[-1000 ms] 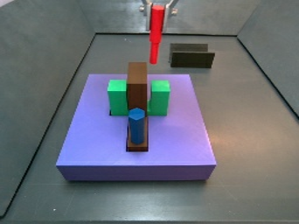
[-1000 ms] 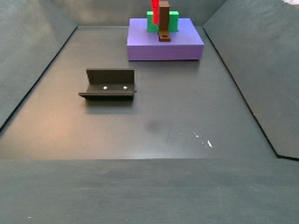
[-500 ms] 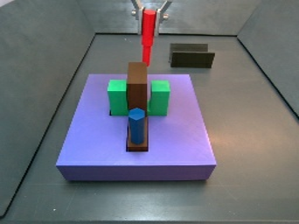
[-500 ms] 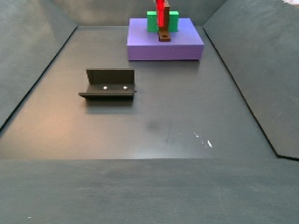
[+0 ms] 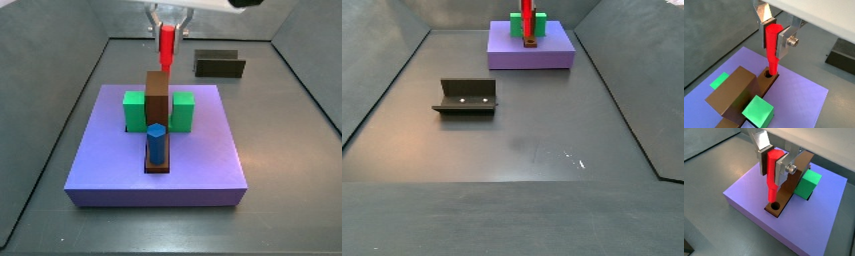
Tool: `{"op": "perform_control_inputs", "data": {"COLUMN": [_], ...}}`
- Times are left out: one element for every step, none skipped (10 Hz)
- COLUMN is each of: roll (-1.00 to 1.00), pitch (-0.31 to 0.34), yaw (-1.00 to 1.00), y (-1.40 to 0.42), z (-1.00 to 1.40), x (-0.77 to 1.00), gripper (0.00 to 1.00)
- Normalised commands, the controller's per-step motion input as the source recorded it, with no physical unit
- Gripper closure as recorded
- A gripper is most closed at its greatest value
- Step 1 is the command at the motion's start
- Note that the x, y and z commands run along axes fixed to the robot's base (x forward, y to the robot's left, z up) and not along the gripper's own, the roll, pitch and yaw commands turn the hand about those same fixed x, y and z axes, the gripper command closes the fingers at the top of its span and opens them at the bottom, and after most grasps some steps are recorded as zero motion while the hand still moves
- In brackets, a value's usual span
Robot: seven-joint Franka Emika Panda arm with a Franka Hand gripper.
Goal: Pick up the red object. Move up. Move to above the board. Insert the red object.
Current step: Insert the red object.
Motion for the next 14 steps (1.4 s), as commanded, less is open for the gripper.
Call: {"op": "perform_control_inputs", "data": {"roll": [-0.1,-0.05,-0.04,-0.04,-0.06,-0.08,-0.06,-0.09,-0.1,-0.08,-0.02,-0.01,0.0,0.0], "pitch": [-0.056,-0.034,-0.024,-0.019,-0.021,-0.03,-0.027,-0.03,-0.033,-0.029,-0.019,-0.024,-0.026,-0.034], "yaw": [0.0,0.0,0.0,0.0,0.0,0.0,0.0,0.0,0.0,0.0,0.0,0.0,0.0,-0.01], "y": [0.0,0.0,0.01,0.04,0.01,0.0,0.0,0.0,0.0,0.0,0.0,0.0,0.0,0.0], "z": [-0.18,-0.14,-0.1,-0.06,-0.05,-0.07,-0.09,-0.09,-0.1,-0.12,-0.17,-0.21,-0.28,-0.35], "x": [-0.01,-0.06,-0.13,-0.2,-0.15,-0.03,0.0,0.0,0.0,0.0,-0.01,-0.03,-0.01,0.0], "gripper": [1.0,1.0,1.0,1.0,1.0,1.0,1.0,1.0,1.0,1.0,1.0,1.0,1.0,1.0]}}
